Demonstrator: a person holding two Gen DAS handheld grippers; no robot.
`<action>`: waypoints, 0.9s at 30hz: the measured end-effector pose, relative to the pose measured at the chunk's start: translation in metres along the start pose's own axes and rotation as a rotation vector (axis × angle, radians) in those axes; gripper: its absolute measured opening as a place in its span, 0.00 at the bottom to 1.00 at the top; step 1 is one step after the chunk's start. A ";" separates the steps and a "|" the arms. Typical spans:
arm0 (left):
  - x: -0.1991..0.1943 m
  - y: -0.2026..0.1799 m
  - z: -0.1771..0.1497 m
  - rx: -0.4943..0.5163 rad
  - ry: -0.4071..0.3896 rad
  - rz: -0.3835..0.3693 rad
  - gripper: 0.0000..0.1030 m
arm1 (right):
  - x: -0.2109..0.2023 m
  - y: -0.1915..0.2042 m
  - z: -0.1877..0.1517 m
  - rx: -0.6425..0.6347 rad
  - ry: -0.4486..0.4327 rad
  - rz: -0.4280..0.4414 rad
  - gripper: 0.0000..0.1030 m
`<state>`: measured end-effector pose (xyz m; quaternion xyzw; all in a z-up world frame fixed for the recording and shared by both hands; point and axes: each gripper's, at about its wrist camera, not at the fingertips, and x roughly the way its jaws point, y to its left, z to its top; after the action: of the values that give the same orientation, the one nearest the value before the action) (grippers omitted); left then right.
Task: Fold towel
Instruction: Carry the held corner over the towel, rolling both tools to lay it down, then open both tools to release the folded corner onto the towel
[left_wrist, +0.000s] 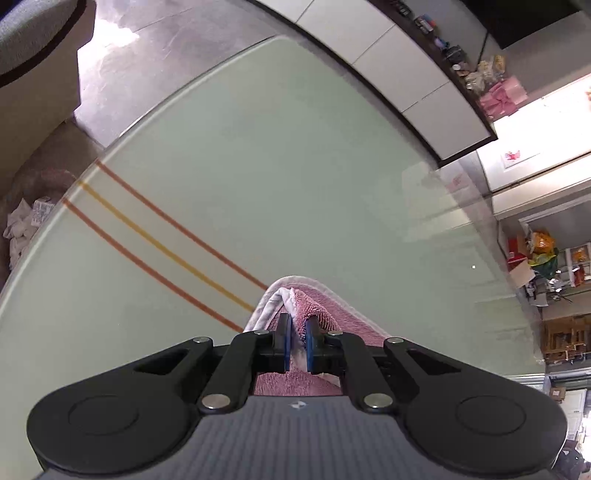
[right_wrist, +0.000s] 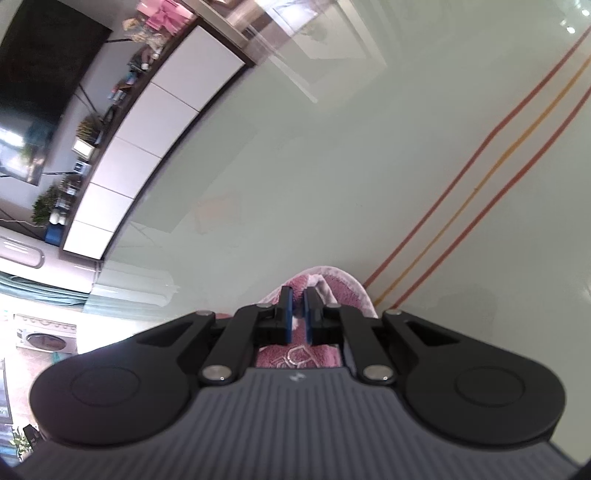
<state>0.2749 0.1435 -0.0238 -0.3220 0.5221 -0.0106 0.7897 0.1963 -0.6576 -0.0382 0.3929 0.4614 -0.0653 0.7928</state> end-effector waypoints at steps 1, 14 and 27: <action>-0.004 -0.001 0.000 0.001 -0.006 -0.011 0.08 | -0.004 -0.002 -0.002 -0.003 -0.004 0.007 0.06; 0.016 0.010 -0.004 -0.059 0.012 0.009 0.09 | 0.003 -0.017 0.001 0.030 -0.002 0.005 0.06; 0.026 -0.001 0.032 -0.087 -0.040 -0.033 0.53 | 0.019 -0.026 0.023 0.196 -0.058 0.088 0.30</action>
<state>0.3139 0.1497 -0.0370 -0.3648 0.5009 0.0054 0.7848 0.2103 -0.6867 -0.0613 0.4863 0.4120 -0.0868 0.7656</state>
